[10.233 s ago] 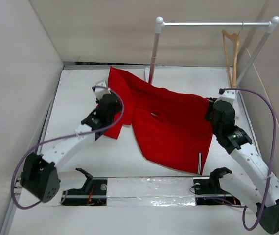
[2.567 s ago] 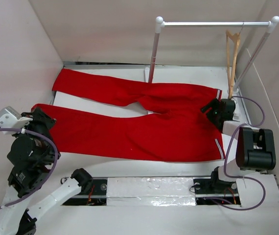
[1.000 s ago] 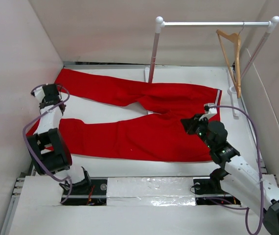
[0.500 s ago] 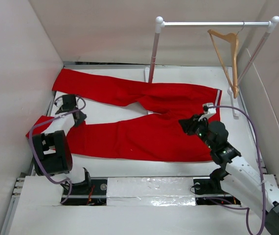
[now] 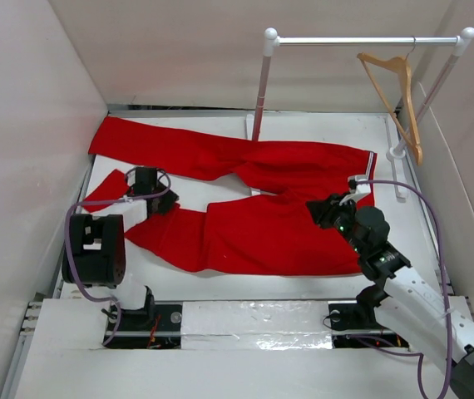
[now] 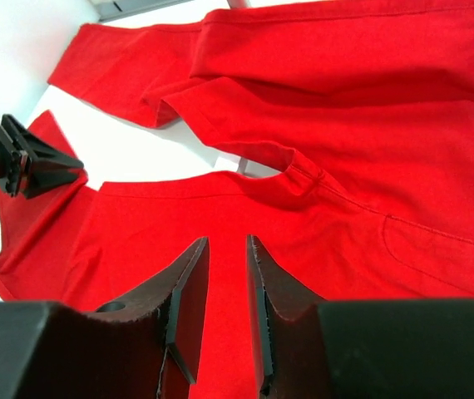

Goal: Place the trousers on the hanger
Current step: Flatten out the trousers at the center of the board, then fold the trousers at the center of the board.

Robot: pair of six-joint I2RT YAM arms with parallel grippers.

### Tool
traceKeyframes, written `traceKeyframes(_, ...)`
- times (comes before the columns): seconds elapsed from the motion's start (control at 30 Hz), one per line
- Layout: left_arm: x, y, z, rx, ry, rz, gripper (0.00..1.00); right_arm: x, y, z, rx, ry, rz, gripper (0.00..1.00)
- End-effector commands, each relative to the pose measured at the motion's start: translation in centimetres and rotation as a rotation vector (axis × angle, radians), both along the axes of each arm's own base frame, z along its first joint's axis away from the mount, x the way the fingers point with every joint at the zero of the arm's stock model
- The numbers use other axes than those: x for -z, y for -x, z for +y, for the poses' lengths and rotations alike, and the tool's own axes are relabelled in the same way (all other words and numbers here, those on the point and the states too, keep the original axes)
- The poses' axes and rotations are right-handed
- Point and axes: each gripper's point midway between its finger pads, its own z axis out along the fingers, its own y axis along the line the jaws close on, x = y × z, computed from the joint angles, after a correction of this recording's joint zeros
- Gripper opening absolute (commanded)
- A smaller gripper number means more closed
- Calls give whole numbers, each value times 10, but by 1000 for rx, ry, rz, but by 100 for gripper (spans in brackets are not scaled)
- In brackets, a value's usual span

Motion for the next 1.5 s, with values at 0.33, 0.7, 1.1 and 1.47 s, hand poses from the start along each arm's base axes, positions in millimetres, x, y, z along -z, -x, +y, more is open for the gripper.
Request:
traceKeyframes(0.33, -26, -42, -136, 196, 160, -93, 33, -20, -8, -8, 54, 7, -53, 32)
traceKeyframes(0.7, -132, -28, 7, -80, -142, -271, 38, -25, -3, -1, 6, 0, -70, 26)
traceKeyframes(1.1, -34, 14, 130, -293, -195, 39, 42, -34, 4, 4, -44, -7, -107, 6)
traceKeyframes(1.47, 1, -1, 131, -272, -164, 116, 43, -35, 9, 13, -100, -13, -112, 14)
